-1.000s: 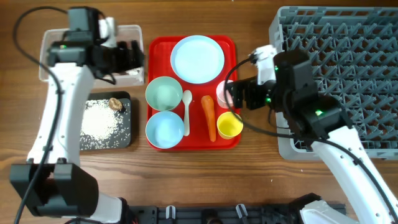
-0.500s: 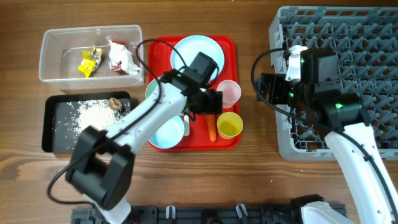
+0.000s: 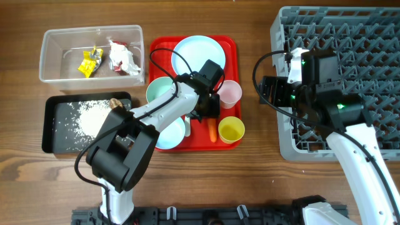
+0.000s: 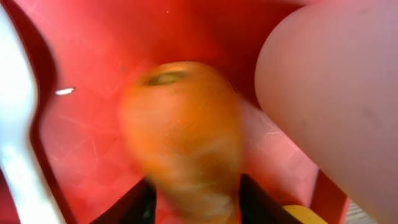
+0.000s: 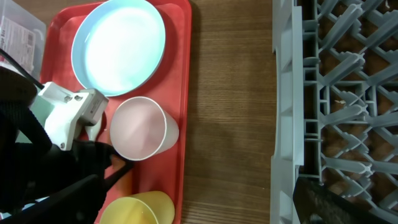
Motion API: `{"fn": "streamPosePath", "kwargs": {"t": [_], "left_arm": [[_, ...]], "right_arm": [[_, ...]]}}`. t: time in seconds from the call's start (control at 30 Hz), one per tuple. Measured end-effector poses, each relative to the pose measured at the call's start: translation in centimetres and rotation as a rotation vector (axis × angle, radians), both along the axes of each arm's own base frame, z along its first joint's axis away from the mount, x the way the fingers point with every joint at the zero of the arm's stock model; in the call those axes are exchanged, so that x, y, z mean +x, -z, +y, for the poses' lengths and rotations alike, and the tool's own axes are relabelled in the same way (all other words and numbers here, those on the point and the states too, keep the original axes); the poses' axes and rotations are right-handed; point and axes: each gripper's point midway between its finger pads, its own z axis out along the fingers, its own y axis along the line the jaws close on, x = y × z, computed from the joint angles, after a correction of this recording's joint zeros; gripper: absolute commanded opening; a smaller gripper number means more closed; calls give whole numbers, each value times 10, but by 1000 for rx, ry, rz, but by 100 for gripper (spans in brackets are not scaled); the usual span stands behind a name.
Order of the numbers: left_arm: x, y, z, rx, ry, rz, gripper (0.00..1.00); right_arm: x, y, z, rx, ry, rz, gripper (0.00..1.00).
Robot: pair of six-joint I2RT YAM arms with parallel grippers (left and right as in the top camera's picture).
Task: Sort waste into correct bins and load items into the dishwasher rack
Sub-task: 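Grasp the orange carrot on the red tray with the left gripper, then carry the carrot to the black tray and release it there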
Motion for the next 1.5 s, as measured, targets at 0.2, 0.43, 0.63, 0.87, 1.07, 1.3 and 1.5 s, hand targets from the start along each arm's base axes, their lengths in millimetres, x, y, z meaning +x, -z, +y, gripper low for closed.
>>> {"fn": "streamPosePath", "kwargs": {"t": [0.2,0.43,0.63,0.87,1.07,1.3,1.5], "left_arm": [[-1,0,0,-3,-4,5,17],[-6,-3,14,34,-24,56,13],[5,-37,40,44,-62,65,8],[21,-131,61,-38,-95,-138,13],[17,-153,160,132,-301,-141,13],[8,-149,284,354,-574,-74,13],[-22,-111,357,403,-765,29,11]], "right_arm": [[0,0,0,0,0,0,99],[0,0,-1,-6,5,0,99],[0,0,-2,-7,6,-1,99],[1,0,-3,-15,11,-2,100],[1,0,-3,-15,11,-3,100],[1,0,-3,-16,12,-3,99],[1,1,-7,-31,23,-4,100]]}}
